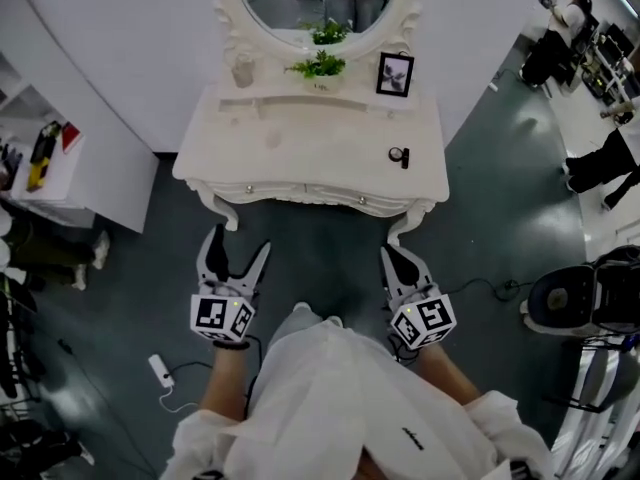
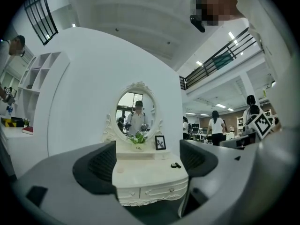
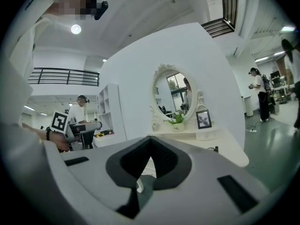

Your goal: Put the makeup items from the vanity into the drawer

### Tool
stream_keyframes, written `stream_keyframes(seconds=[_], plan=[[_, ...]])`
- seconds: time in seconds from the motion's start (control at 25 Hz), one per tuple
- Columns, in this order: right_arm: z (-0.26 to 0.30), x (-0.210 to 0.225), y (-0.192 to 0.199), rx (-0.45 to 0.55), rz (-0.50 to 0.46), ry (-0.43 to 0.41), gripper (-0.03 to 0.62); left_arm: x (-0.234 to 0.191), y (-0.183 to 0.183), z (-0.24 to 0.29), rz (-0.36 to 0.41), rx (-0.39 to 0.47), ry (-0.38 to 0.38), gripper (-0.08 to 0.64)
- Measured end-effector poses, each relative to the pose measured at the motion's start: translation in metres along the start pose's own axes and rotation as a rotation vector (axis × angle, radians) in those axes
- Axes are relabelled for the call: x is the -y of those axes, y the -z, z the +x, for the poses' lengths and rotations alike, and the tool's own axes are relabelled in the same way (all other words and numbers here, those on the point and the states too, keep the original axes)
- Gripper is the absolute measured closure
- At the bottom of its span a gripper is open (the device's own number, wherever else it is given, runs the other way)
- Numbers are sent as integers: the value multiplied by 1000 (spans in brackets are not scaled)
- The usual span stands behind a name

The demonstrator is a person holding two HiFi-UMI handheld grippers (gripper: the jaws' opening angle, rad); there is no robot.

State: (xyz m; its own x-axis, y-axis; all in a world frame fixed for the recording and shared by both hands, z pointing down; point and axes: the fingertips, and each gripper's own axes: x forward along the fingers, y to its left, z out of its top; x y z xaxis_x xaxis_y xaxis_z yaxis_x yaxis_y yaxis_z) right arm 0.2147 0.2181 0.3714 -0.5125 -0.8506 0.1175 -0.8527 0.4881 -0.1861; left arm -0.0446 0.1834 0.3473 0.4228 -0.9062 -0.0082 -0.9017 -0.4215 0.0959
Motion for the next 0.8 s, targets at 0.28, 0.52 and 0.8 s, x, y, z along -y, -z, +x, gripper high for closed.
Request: stream_keyframes(seconds=[0.28,0.52,0.8], plan=[[36,15,0,-9,7,-12,575,-15,12,45,-10,-18,9,160],[93,34,-7,-14,-9,-10,575,-42,18,110,-13,-20,43,160],[195,69,-32,-15,-32,-2,575,-97,23,200,-18,-50,66,160]])
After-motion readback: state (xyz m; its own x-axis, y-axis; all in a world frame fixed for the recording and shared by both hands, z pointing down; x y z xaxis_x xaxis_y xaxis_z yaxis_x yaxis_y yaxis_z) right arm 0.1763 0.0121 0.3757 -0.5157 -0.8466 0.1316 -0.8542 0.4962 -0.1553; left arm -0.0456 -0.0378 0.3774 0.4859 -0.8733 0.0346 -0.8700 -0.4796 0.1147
